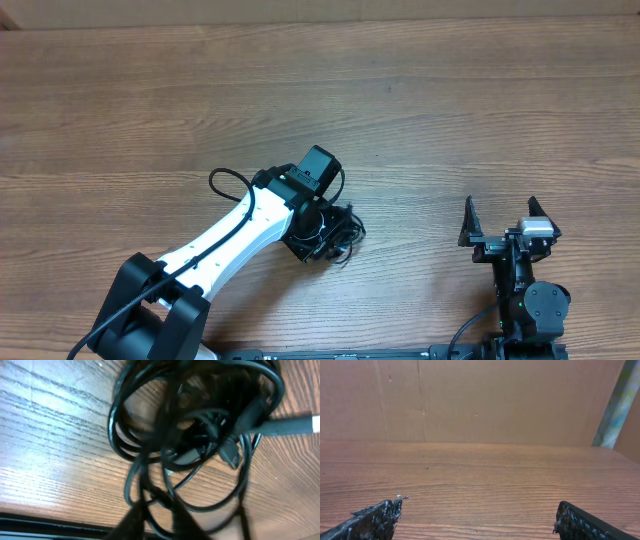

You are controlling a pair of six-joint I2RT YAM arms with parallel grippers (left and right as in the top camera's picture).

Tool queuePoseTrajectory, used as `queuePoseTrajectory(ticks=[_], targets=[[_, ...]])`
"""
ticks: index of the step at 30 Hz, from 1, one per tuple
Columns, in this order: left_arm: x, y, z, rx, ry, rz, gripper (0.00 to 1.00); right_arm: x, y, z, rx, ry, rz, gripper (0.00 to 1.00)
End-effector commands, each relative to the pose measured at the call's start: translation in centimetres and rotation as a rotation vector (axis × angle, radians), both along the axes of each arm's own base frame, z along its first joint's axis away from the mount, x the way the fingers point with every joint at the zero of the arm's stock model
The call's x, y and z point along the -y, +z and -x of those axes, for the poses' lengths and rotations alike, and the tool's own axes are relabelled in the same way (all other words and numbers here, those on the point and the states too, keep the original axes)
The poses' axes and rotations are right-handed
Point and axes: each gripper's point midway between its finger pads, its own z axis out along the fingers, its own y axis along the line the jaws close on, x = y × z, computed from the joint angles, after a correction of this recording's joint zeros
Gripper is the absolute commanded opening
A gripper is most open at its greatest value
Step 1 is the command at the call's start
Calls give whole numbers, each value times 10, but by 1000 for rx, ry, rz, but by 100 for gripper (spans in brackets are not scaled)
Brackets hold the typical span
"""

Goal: Untangle cables
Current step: 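Close the left gripper on a strand of the black cable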

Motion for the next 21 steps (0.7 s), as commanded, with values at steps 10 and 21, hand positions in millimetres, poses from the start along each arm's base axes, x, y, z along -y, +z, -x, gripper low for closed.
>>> queuePoseTrajectory(ticks=[10,21], targets=[[-9,66,-57,236,-144,-21,4,0,-1,0,6,-1,3,100],[-45,114,-66,284,-132,-217,4,0,-1,0,6,-1,4,100]])
